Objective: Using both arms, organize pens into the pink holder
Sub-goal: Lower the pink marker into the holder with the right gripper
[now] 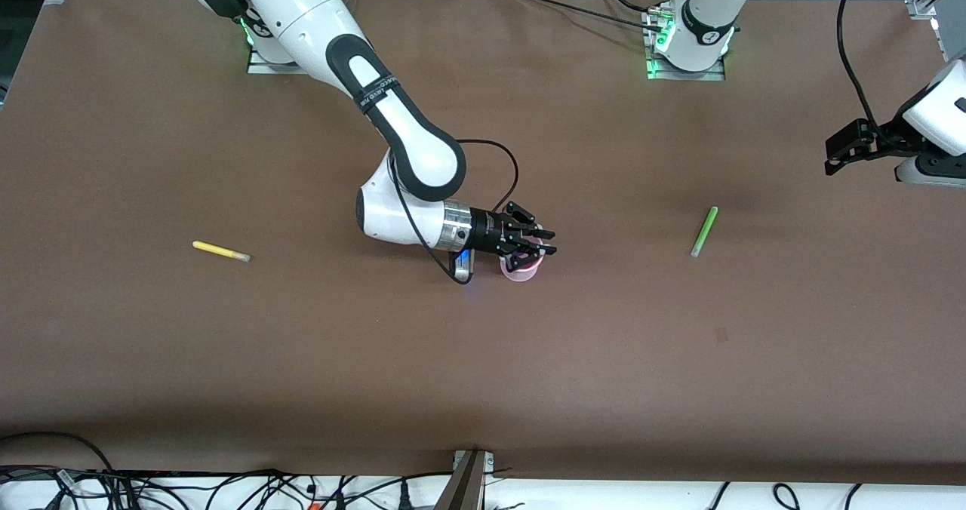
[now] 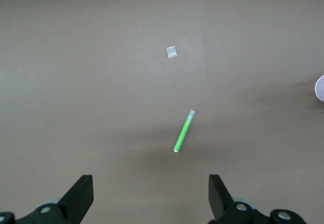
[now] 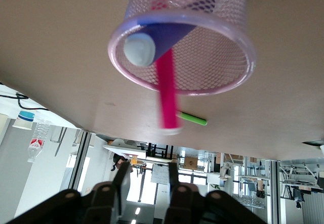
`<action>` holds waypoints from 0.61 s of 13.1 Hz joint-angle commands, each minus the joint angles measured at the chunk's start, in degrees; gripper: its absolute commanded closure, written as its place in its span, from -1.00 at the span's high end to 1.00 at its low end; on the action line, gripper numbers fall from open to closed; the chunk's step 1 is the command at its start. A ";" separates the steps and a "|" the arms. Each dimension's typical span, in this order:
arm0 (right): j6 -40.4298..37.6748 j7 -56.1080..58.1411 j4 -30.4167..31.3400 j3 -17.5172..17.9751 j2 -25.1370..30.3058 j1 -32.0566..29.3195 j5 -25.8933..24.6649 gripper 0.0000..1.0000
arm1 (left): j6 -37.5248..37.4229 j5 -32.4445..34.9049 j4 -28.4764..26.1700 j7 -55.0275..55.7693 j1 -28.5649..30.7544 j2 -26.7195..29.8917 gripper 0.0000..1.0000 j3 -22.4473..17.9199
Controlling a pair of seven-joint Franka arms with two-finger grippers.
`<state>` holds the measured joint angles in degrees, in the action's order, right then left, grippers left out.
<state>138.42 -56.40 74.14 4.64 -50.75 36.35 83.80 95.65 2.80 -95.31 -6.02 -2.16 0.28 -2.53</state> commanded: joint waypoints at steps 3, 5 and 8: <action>-5.42 -0.02 -0.66 -0.07 0.74 -2.67 -3.02 0.25 | -1.43 -1.22 1.97 -0.57 -0.03 -0.80 1.00 -0.02; -9.20 -0.11 -0.75 -0.16 2.05 -4.87 -8.44 0.36 | -1.43 -1.22 1.97 -0.57 -0.03 -0.80 1.00 -0.02; -14.30 0.41 -1.27 -0.16 3.99 -8.03 -17.42 0.72 | -1.43 -1.22 1.97 -0.57 -0.03 -0.80 1.00 -0.02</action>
<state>127.29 -56.37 72.58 4.16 -48.91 30.26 70.47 95.64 2.76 -95.31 -6.02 -2.17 0.27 -2.53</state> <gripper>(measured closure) 0.273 0.000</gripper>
